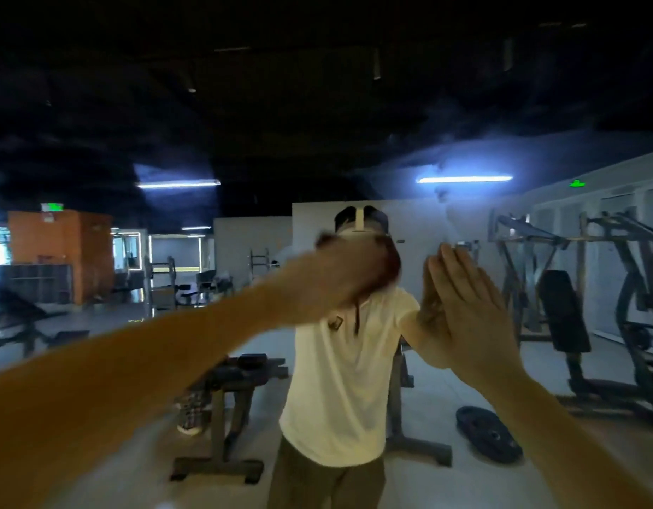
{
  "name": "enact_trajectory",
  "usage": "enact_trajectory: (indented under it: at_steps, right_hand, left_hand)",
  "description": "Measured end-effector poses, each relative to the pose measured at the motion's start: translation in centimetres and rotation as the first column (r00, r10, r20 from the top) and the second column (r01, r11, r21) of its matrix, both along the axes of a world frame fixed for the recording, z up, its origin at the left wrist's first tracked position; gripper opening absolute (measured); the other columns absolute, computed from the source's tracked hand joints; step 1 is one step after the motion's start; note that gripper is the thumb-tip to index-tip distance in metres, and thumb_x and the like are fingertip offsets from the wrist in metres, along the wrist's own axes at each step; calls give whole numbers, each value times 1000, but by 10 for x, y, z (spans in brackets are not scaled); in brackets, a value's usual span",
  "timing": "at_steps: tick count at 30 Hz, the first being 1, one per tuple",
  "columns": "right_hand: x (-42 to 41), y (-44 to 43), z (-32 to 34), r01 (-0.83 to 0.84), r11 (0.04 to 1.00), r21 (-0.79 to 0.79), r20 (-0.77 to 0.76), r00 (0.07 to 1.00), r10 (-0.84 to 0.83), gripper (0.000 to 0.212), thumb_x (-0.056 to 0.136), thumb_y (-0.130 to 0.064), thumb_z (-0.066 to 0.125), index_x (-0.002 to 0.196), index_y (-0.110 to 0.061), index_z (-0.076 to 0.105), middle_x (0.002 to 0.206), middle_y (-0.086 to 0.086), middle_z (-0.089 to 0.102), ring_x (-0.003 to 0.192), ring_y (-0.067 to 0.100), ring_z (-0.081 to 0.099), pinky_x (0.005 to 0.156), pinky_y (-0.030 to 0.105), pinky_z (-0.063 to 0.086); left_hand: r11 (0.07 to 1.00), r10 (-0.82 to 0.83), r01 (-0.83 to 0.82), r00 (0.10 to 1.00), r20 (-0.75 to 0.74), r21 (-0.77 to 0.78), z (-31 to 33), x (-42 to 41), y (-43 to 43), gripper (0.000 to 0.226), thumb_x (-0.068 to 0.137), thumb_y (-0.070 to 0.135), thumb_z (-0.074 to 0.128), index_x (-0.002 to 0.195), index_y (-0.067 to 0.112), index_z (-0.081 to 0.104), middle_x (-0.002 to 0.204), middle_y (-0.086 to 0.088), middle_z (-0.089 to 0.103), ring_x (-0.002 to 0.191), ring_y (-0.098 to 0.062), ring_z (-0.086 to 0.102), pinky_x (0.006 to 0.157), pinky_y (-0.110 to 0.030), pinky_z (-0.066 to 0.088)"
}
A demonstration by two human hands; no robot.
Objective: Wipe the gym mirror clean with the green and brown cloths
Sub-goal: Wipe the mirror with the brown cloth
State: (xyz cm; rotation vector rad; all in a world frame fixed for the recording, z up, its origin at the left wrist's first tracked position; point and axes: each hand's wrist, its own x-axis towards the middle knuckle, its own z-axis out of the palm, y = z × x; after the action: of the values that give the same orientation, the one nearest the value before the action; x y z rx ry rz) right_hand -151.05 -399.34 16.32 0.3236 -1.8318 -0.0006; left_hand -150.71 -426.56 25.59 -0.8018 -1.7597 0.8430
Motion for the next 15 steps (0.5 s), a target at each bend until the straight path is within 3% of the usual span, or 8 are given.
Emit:
enact_trajectory:
  at_steps: [2, 3, 4, 6, 7, 9, 12, 15]
  right_hand:
    - [-1, 3, 0, 14, 1000, 18, 25, 1000, -14, 73, 101, -31, 57, 162, -10, 21, 171, 13, 12, 160, 29, 7, 127, 54, 19]
    - [-1, 4, 0, 11, 1000, 27, 32, 999, -12, 70, 103, -30, 52, 163, -11, 20, 172, 12, 10, 160, 28, 5, 128, 53, 16]
    - [-1, 5, -1, 4, 1000, 31, 41, 999, -5, 67, 104, -30, 47, 163, -12, 20, 172, 11, 9, 160, 27, 3, 129, 51, 12]
    - [-2, 8, -1, -34, 999, 20, 55, 998, 32, 63, 105, -29, 41, 163, -13, 21, 172, 9, 9, 160, 24, 2, 129, 48, 9]
    - [-3, 9, -1, -64, 998, 11, 57, 996, 63, 61, 106, -26, 41, 163, -12, 22, 172, 8, 10, 160, 23, 2, 129, 49, 11]
    - [-9, 12, 0, -152, 988, -33, 62, 986, 154, 61, 106, -20, 48, 162, -9, 26, 172, 6, 15, 160, 20, 6, 128, 50, 19]
    - [-12, 19, -6, -302, 937, -176, 64, 946, 317, 75, 98, -12, 68, 161, -11, 29, 170, 2, 21, 158, 14, 14, 127, 47, 23]
    - [-4, 17, -20, -317, 928, -197, 77, 938, 337, 62, 106, -18, 53, 162, -11, 28, 170, 3, 20, 159, 16, 13, 126, 54, 25]
  left_hand:
    - [971, 115, -78, 981, -155, 225, 57, 2, 4, 68, 102, 35, 40, 162, 12, 17, 170, -18, 14, 158, -38, 6, 127, -56, 14]
    - [930, 111, -51, 983, -146, 364, 77, 3, 8, 65, 106, 38, 32, 163, 11, 16, 171, -18, 12, 159, -38, 4, 128, -55, 12]
    - [860, 68, 11, 989, -135, 510, 89, 5, 16, 63, 109, 39, 28, 163, 9, 17, 171, -18, 11, 159, -36, 3, 129, -52, 10]
    - [744, -31, 131, 986, -162, 656, 86, 2, 45, 62, 110, 38, 26, 163, 7, 18, 171, -17, 12, 159, -33, 4, 130, -49, 8]
    - [735, -49, 162, 981, -186, 658, 73, -3, 61, 62, 110, 38, 26, 162, 6, 18, 171, -18, 12, 159, -34, 4, 130, -49, 7]
    - [822, -67, 150, 984, -167, 550, 30, -11, 85, 63, 110, 38, 27, 162, 6, 13, 171, -19, 7, 159, -36, -1, 130, -51, 4]
    - [911, -125, 129, 992, -35, 391, -48, -10, 86, 71, 105, 37, 36, 161, 9, 4, 170, -18, -3, 158, -35, -10, 128, -51, -8]
    - [992, -79, 68, 991, 105, 102, -125, 0, 63, 86, 97, 33, 57, 161, 11, 3, 170, -16, -1, 156, -34, -18, 124, -49, -21]
